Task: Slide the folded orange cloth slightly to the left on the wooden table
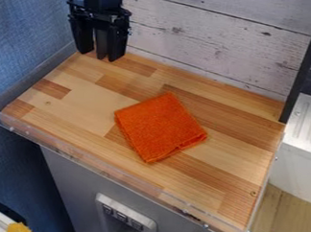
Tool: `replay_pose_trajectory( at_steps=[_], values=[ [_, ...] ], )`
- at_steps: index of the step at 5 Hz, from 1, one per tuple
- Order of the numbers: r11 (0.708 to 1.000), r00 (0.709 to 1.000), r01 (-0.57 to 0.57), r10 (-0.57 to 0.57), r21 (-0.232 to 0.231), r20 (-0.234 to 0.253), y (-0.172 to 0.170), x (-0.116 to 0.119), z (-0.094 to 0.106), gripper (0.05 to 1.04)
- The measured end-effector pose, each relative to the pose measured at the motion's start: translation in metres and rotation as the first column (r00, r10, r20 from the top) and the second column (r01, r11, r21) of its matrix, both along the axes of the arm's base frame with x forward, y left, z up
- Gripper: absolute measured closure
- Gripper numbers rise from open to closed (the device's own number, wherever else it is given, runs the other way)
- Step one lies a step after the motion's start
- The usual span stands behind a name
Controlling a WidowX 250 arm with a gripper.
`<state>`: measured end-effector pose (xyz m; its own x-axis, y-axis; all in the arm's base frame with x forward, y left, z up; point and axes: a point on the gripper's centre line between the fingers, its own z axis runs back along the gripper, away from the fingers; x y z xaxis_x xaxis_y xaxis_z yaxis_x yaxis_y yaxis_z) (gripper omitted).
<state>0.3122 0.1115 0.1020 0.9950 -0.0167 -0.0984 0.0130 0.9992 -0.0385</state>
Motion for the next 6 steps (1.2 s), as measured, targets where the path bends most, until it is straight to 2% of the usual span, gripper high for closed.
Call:
replay_pose_trajectory(
  at_steps=[1, 2, 3, 5, 6],
  values=[
    [0.999, 0.999, 0.047, -0.047, -0.003, 0.0, -0.011, 0.001, -0.005, 0.085],
    [0.99, 0.99, 0.141, -0.141, -0.004, 0.008, -0.034, 0.003, -0.016, 0.085],
    [0.971, 0.97, 0.238, -0.239, 0.015, 0.049, -0.057, -0.002, -0.016, 0.084],
    [0.908, 0.9, 0.414, -0.42, 0.067, 0.116, -0.09, -0.017, -0.022, 0.086],
    [0.876, 0.867, 0.475, -0.482, 0.079, 0.128, -0.102, -0.021, -0.032, 0.087]
  ],
)
